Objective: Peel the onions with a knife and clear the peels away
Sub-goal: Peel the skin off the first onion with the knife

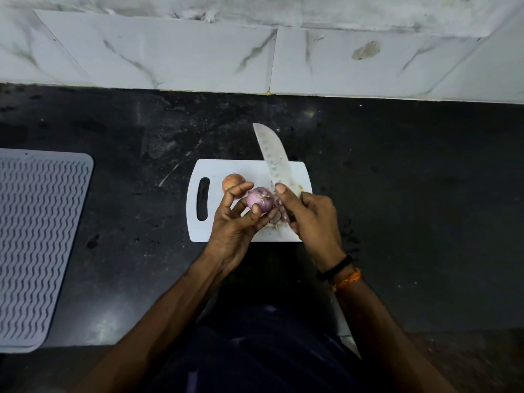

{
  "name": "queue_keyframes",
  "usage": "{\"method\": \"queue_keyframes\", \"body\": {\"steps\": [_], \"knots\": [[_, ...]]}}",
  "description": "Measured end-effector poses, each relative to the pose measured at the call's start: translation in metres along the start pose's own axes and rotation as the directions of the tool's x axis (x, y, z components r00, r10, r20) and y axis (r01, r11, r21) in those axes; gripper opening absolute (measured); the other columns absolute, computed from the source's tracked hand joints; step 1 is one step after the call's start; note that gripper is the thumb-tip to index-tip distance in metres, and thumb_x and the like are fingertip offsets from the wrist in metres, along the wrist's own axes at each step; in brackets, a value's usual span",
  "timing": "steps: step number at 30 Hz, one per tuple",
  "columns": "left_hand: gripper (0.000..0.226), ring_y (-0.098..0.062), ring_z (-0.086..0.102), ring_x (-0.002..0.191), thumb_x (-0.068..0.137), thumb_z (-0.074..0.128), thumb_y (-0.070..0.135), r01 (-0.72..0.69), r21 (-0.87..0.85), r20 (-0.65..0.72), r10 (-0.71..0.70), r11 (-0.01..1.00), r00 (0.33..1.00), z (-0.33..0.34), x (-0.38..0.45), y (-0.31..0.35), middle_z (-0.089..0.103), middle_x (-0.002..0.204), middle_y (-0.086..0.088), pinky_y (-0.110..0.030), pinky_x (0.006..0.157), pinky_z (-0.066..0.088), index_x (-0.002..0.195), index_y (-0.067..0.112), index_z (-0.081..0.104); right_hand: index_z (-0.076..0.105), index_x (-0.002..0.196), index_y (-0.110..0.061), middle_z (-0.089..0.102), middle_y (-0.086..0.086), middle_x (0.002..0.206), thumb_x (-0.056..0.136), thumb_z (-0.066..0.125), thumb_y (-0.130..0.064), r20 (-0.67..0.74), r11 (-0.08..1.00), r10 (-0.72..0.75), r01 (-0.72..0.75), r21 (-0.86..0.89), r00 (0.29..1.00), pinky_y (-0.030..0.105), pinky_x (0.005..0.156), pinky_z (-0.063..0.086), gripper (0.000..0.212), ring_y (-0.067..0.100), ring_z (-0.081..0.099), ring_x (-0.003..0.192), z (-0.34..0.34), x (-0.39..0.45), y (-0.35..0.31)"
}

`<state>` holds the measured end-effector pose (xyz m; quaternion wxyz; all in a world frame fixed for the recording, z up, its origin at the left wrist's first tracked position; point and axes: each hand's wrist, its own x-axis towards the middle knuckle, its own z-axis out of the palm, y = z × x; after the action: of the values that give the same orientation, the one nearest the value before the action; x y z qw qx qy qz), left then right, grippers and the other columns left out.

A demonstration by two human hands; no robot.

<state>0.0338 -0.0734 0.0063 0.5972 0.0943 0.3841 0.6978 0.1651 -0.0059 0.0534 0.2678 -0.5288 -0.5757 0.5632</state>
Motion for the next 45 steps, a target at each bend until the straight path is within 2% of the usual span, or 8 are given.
{"method": "queue_keyframes", "body": {"steps": [6, 13, 20, 30, 33, 36, 40, 45], "knots": [[0.064, -0.034, 0.066, 0.115, 0.068, 0.09, 0.024, 0.03, 0.009, 0.016, -0.03, 1.0, 0.999, -0.001, 0.001, 0.001, 0.064, 0.13, -0.011, -0.042, 0.095, 0.056, 0.125, 0.008, 0.066, 0.044, 0.055, -0.031, 0.05, -0.013, 0.046, 0.088, 0.07, -0.05, 0.002, 0.893, -0.145, 0.132, -0.43, 0.989, 0.026, 0.058, 0.038, 0.046, 0.004, 0.048, 0.047, -0.017, 0.003, 0.013], [0.076, -0.035, 0.061, 0.123, 0.07, 0.091, 0.027, 0.072, -0.056, 0.034, -0.071, 0.996, 0.997, -0.002, 0.001, -0.001, 0.058, 0.141, -0.018, -0.04, 0.096, 0.056, 0.133, 0.001, 0.058, 0.037, 0.057, -0.029, 0.04, -0.013, 0.048, 0.094, 0.059, -0.051, 0.034, 0.789, -0.264, 0.237, -0.566, 0.964, 0.02, 0.053, 0.025, 0.048, 0.006, 0.042, 0.046, -0.017, 0.003, 0.015], [0.083, -0.033, 0.063, 0.12, 0.072, 0.089, 0.024, 0.092, -0.055, 0.025, -0.091, 0.994, 0.996, -0.004, 0.0, -0.002, 0.057, 0.141, -0.022, -0.04, 0.094, 0.055, 0.139, -0.005, 0.05, 0.04, 0.063, -0.032, 0.039, -0.017, 0.048, 0.095, 0.057, -0.052, 0.038, 0.771, -0.329, 0.291, -0.566, 0.944, 0.016, 0.051, 0.024, 0.041, 0.002, 0.043, 0.045, -0.012, -0.001, 0.011], [0.05, -0.033, 0.069, 0.109, 0.078, 0.07, 0.001, 0.073, 0.059, -0.058, -0.07, 0.996, 0.996, -0.001, -0.002, -0.001, 0.06, 0.135, -0.023, -0.039, 0.086, 0.059, 0.126, -0.003, 0.057, 0.048, 0.058, -0.028, 0.04, -0.018, 0.046, 0.089, 0.052, -0.068, 0.032, 0.746, -0.25, 0.214, -0.63, 0.968, 0.016, 0.053, 0.027, 0.051, 0.001, 0.044, 0.043, -0.007, 0.002, 0.014], [0.048, -0.037, 0.065, 0.114, 0.074, 0.072, -0.008, -0.008, 0.171, -0.064, 0.019, 0.985, 0.998, -0.002, 0.001, -0.003, 0.065, 0.127, -0.013, -0.046, 0.093, 0.057, 0.12, -0.003, 0.058, 0.044, 0.048, -0.029, 0.044, -0.012, 0.044, 0.089, 0.058, -0.064, 0.025, 0.843, -0.167, 0.156, -0.515, 0.986, 0.02, 0.054, 0.031, 0.056, 0.006, 0.047, 0.045, -0.007, 0.002, 0.01], [0.055, -0.034, 0.065, 0.114, 0.064, 0.084, -0.006, -0.063, 0.316, -0.089, 0.096, 0.947, 0.991, -0.004, 0.004, -0.005, 0.071, 0.12, -0.003, -0.045, 0.092, 0.056, 0.113, -0.005, 0.058, 0.055, 0.042, -0.03, 0.049, -0.013, 0.043, 0.09, 0.065, -0.053, 0.123, 0.976, -0.03, 0.056, -0.211, 0.992, 0.025, 0.053, 0.036, 0.054, 0.006, 0.047, 0.043, -0.007, -0.002, 0.0], [0.05, -0.031, 0.065, 0.109, 0.059, 0.085, -0.007, -0.066, 0.33, -0.136, 0.117, 0.941, 0.984, -0.007, 0.002, -0.007, 0.071, 0.114, -0.003, -0.059, 0.099, 0.051, 0.102, 0.007, 0.063, 0.058, 0.045, -0.026, 0.048, -0.009, 0.044, 0.09, 0.069, -0.044, 0.115, 0.998, 0.039, -0.044, 0.046, 0.993, 0.025, 0.05, 0.036, 0.05, 0.007, 0.042, 0.042, -0.008, 0.0, -0.003], [0.046, -0.022, 0.066, 0.107, 0.064, 0.073, -0.013, -0.096, 0.228, -0.084, 0.118, 0.969, 0.99, 0.001, -0.001, -0.002, 0.072, 0.107, 0.013, -0.071, 0.103, 0.041, 0.103, 0.006, 0.057, 0.061, 0.058, -0.022, 0.059, -0.007, 0.047, 0.088, 0.071, -0.045, 0.048, 0.967, 0.001, 0.011, -0.254, 0.999, 0.023, 0.056, 0.042, 0.039, 0.005, 0.054, 0.045, -0.021, 0.003, 0.003]]}}
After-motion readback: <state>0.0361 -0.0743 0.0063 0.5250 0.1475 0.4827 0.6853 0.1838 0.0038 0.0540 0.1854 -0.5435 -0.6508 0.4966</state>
